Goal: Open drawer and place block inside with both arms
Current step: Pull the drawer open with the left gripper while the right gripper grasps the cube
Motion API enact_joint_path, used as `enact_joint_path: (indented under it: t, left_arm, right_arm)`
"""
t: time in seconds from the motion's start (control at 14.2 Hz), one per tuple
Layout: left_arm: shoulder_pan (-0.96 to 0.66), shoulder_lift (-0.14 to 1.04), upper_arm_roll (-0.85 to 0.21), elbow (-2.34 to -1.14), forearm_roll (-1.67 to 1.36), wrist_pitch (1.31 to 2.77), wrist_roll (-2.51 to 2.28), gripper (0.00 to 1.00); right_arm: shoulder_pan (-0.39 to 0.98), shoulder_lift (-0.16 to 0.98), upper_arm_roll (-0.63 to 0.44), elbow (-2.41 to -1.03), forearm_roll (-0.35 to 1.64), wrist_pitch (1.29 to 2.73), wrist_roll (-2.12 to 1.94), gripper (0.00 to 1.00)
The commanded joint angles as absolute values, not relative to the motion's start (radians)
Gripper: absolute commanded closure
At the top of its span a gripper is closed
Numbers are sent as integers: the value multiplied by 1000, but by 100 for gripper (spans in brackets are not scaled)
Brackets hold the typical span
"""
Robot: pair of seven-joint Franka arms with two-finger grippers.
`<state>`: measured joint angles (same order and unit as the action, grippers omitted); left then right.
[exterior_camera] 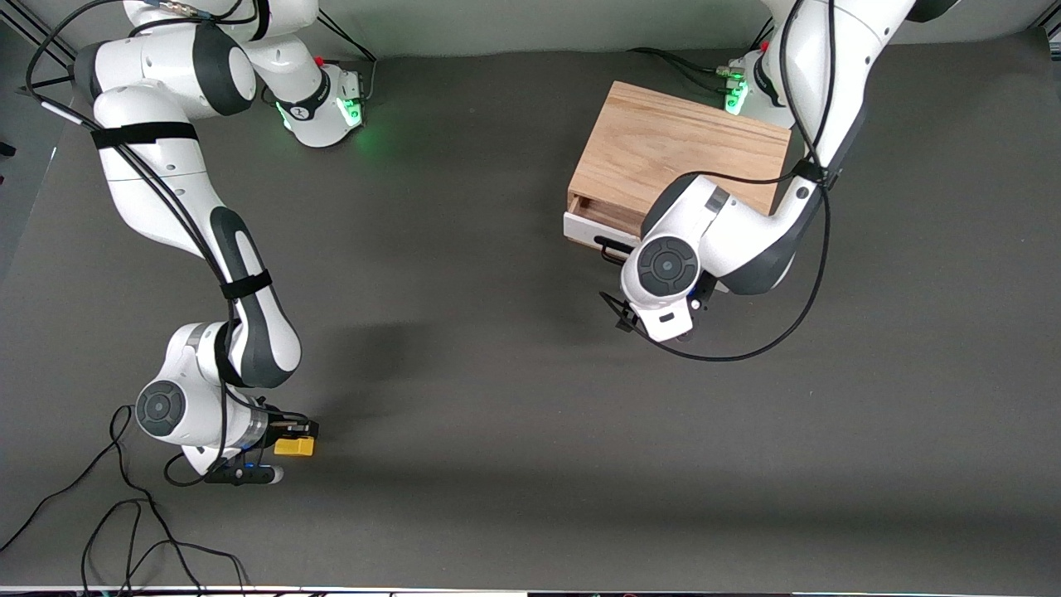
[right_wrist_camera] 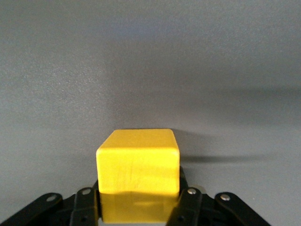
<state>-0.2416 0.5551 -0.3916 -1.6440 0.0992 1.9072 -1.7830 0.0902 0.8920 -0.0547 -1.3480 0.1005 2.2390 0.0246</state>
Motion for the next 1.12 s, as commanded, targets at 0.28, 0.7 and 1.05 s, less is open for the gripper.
enact_joint_path:
  t: [0.28, 0.7, 1.05]
  left_arm:
    - [-287, 683, -388, -1433, 166, 1933, -1829, 0]
    - [-285, 703, -388, -1379, 186, 1963, -1829, 0]
    - [-285, 703, -387, -1378, 192, 2008, -1829, 0]
  right_arm:
    - [87, 824, -55, -1261, 121, 2091, 139, 100]
    - [84, 747, -58, -1143, 121, 1941, 256, 100]
    - [86, 589, -81, -1146, 115, 1780, 287, 100]
